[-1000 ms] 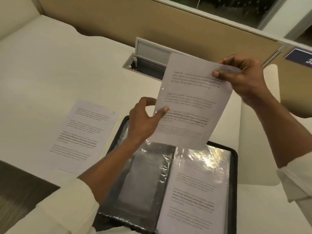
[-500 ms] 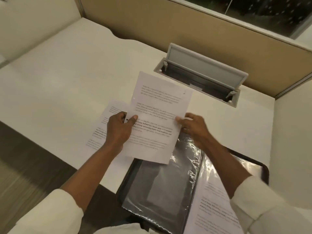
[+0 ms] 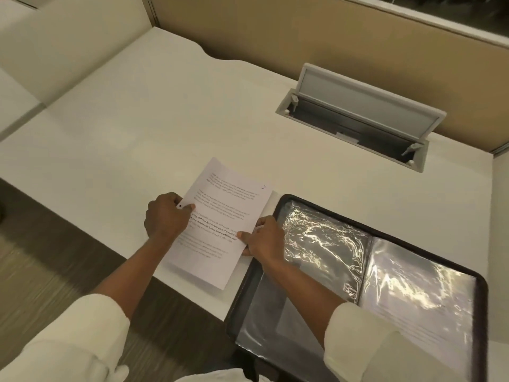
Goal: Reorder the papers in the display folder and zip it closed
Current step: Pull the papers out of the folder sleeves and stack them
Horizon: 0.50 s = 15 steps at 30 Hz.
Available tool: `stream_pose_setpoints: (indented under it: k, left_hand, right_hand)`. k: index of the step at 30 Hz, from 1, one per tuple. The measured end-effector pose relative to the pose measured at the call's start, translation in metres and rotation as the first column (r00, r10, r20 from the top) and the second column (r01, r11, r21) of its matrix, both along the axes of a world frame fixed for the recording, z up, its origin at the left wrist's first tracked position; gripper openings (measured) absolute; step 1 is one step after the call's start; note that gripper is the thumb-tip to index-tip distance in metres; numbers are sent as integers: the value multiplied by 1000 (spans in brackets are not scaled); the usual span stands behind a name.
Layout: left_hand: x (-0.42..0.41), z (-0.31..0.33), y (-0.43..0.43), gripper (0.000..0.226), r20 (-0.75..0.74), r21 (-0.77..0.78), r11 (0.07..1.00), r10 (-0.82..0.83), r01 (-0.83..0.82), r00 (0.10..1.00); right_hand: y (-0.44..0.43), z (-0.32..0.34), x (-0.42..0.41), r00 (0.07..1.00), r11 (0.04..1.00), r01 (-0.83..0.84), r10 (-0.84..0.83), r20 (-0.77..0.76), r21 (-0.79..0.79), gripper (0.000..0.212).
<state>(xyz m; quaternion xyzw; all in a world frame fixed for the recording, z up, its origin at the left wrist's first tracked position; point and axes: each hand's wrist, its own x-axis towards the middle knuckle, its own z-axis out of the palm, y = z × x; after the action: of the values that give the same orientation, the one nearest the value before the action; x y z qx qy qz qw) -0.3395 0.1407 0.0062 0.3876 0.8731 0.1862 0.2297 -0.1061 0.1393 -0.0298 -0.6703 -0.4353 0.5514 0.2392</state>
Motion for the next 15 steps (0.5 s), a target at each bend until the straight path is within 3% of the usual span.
stream_pose_setpoints:
  k: [3,7,12,15]
  left_hand:
    - [2,-7,0,26,-68,-79,996,-41,35,997]
    - [7,-11,0,37,-173,-155,987,-73,46,982]
    - [19,-7,7,54,-297,-204,978,-105,44,949]
    - [25,-8,6,61,-441,-240,967,-191,89,877]
  right_hand:
    - [-2,-17,-2,981,995,-81,69,181,64,64]
    - [-3,-21,-3,963,991,-121,102,251,61,77]
    - [-6,-10,-6,931,978,-182,138,339,101,69]
    - [-8,-1,-4,938,978,-183,143,315,103,62]
